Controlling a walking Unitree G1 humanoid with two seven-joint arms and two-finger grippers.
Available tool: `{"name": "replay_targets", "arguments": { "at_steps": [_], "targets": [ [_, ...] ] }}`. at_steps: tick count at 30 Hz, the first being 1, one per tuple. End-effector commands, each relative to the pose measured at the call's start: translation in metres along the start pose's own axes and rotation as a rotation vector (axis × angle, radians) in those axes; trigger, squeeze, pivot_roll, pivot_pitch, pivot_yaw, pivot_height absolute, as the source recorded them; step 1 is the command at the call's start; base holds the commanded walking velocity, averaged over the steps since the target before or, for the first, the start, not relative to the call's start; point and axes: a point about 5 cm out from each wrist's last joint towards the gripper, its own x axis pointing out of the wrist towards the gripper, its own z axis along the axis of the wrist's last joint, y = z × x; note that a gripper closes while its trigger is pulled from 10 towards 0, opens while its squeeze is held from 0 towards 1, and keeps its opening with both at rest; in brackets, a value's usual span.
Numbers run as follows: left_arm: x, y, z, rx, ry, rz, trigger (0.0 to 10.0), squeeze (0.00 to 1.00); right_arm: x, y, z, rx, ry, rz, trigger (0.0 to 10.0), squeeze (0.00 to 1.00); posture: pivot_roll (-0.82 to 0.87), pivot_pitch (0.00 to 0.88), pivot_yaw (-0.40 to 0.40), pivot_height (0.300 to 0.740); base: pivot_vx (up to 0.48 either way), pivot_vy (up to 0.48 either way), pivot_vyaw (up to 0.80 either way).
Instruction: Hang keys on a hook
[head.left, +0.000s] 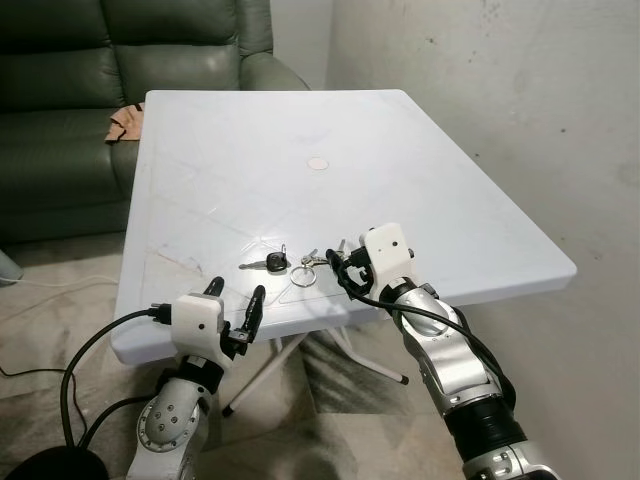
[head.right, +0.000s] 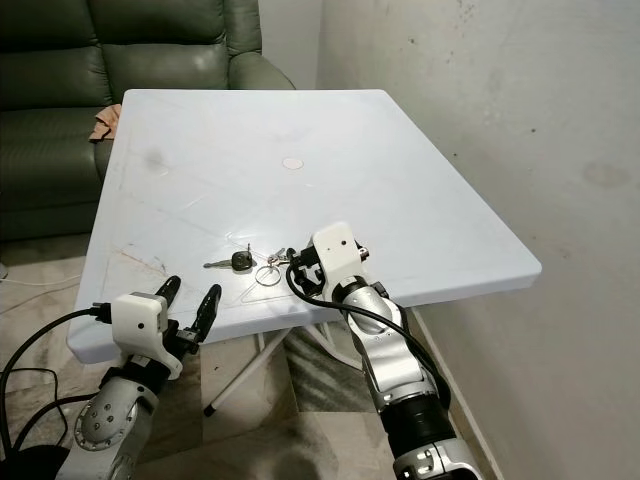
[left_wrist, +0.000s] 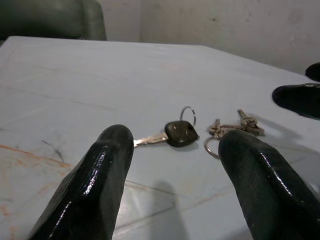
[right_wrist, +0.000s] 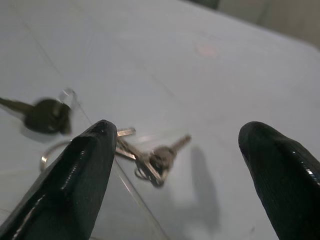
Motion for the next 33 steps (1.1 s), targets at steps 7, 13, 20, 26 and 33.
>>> {"name": "replay_targets", "arguments": {
  "at_steps": [7,13,20,26,33],
  "targets": [
    [-0.006,-0.005,0.002,0.006,-0.010,-0.001,10.0,0.00,0.007,0.010,0.004,-0.007,0.022,0.005,10.0,0.00,0.07,0.052,-0.118,0.740,0.000,0.000,0.00],
    [-0.010,-0.005,0.001,0.003,-0.007,0.011,10.0,0.00,0.007,0.024,0.009,-0.041,-0.003,0.067,10.0,0.00,0.08,0.056,-0.126,0.740,0.000,0.000,0.00],
    [-0.012,-0.005,0.001,-0.002,-0.003,0.029,10.0,0.00,0.007,0.027,0.002,-0.035,0.044,0.063,10.0,0.00,0.08,0.069,-0.135,0.740,0.000,0.000,0.00],
    [-0.013,-0.009,0.001,-0.011,-0.003,0.026,10.0,0.00,0.011,0.024,-0.004,0.029,0.100,-0.001,10.0,0.00,0.07,0.083,-0.136,0.740,0.000,0.000,0.00],
    [-0.016,-0.011,0.000,-0.010,0.003,0.019,10.0,0.00,0.013,0.019,-0.003,0.062,0.103,-0.042,10.0,0.00,0.07,0.099,-0.131,0.740,0.000,0.000,0.00]
  ]
}}
